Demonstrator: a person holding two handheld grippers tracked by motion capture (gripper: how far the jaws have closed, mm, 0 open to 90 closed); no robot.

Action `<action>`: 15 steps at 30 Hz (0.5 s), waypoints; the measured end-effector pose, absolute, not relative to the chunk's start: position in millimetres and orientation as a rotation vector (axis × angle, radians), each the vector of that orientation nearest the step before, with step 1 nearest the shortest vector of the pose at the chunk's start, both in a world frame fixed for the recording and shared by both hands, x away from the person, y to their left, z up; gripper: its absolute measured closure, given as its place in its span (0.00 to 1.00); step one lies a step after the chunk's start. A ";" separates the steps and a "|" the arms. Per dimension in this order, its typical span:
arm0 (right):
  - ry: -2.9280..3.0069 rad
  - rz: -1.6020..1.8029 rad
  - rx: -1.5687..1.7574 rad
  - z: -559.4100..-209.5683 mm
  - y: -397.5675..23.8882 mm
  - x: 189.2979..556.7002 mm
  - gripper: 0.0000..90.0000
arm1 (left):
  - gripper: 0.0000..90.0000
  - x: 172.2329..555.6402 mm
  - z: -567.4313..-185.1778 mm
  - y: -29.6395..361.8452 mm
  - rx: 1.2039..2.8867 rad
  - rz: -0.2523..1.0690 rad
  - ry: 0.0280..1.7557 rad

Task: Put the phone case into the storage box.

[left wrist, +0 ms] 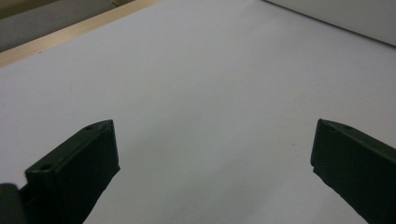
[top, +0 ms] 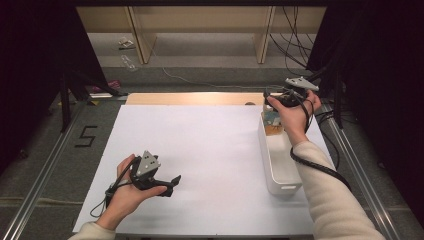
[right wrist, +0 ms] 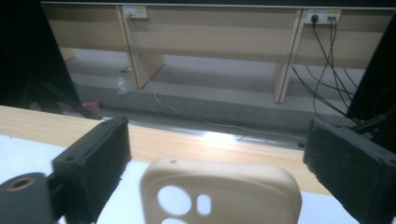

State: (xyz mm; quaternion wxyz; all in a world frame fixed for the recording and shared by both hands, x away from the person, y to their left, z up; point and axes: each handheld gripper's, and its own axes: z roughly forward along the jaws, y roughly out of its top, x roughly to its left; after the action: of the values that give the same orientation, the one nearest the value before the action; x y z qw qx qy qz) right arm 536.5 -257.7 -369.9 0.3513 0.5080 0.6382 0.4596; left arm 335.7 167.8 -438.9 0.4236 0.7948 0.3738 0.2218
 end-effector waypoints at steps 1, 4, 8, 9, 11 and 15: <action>1.644 1.194 1.310 -369.1 -257.6 534.2 0.11 | 0.01 335.7 -439.0 167.9 1.988 0.555 0.937; 1.635 1.205 1.276 -365.7 -257.4 525.7 0.12 | 0.01 335.8 -439.0 168.1 1.987 0.556 0.937; 1.646 1.225 1.251 -363.3 -257.9 513.3 0.14 | 0.01 335.6 -439.0 168.1 1.987 0.557 0.939; 1.648 1.234 1.245 -363.0 -258.6 510.2 0.15 | 0.01 335.4 -438.9 168.1 1.985 0.557 0.940; 1.655 1.249 1.230 -362.6 -259.4 503.4 0.16 | 0.01 335.4 -438.8 168.1 1.980 0.558 0.943; 1.676 1.265 1.200 -362.1 -260.4 489.1 0.16 | 0.01 335.4 -438.9 168.1 1.981 0.555 0.946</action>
State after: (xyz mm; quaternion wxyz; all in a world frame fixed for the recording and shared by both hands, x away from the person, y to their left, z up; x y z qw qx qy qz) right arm 489.1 -260.4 -362.1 0.3538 0.4641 0.6482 0.4891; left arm 335.4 168.1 -438.9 0.4245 0.7921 0.3783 0.2220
